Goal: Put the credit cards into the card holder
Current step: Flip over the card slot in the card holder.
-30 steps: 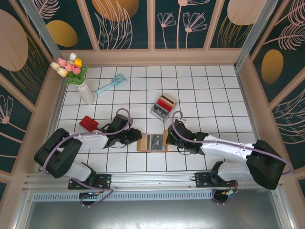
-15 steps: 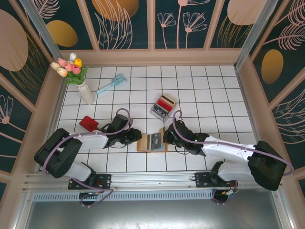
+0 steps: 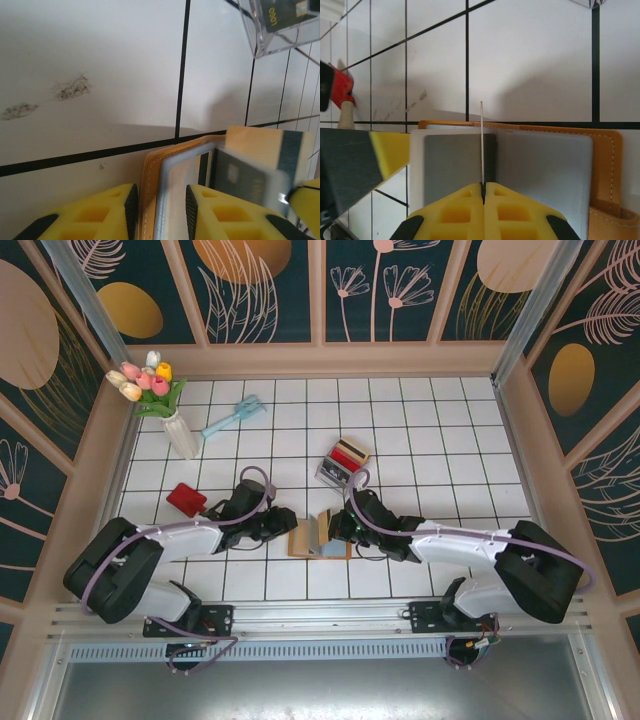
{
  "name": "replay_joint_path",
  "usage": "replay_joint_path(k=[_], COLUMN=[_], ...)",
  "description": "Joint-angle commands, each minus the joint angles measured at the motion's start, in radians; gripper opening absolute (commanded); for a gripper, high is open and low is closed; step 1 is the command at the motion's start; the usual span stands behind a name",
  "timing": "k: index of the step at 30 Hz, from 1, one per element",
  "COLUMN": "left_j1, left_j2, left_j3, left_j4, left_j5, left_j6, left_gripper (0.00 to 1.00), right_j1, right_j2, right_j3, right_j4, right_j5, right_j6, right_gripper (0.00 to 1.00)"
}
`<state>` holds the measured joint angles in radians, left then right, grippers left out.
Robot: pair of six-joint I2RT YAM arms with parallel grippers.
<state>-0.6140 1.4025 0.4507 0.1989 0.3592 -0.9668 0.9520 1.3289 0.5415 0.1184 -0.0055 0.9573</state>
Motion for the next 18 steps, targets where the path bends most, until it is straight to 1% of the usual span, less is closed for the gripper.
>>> replay_joint_path(k=[1,2,3,5,8,10,13,16,18], left_j1=[-0.004,-0.004,-0.005,-0.005,-0.005,-0.004,-0.004,-0.004,-0.005], left_j2=[-0.048,-0.056,-0.066,-0.097,-0.134,-0.133,-0.109,-0.085,-0.071], left_j3=[-0.032,-0.035,-0.035,-0.049,-0.065,-0.064,-0.05,-0.036,-0.027], left_j4=[0.005,-0.001,-0.016,-0.02,-0.007,0.004,0.011,0.017,0.007], left_j5=[-0.043,-0.051,-0.069,-0.091,-0.101,-0.078,-0.036,-0.002,0.001], left_j6=[-0.025,-0.028,-0.034,-0.048,-0.051,-0.042,-0.014,0.005,0.012], left_gripper=[0.35,0.35,0.38,0.49,0.52,0.55,0.58,0.61,0.62], right_j1=[0.008,0.007,0.006,0.008,0.005,-0.006,-0.01,-0.01,-0.01], right_j2=[-0.009,-0.013,-0.014,-0.016,-0.051,-0.088,-0.121,-0.117,-0.11], right_j3=[0.027,0.022,0.021,0.029,0.016,-0.026,-0.072,-0.09,-0.099], right_j4=[0.063,0.075,0.077,0.042,-0.007,0.012,0.06,0.076,0.092], right_j5=[-0.016,-0.021,-0.029,-0.017,0.016,0.016,0.002,-0.006,-0.01], right_j6=[0.02,0.021,0.019,0.018,0.017,0.032,0.054,0.066,0.072], right_gripper=[0.0,0.0,0.0,0.0,0.0,0.0,0.0,0.0,0.0])
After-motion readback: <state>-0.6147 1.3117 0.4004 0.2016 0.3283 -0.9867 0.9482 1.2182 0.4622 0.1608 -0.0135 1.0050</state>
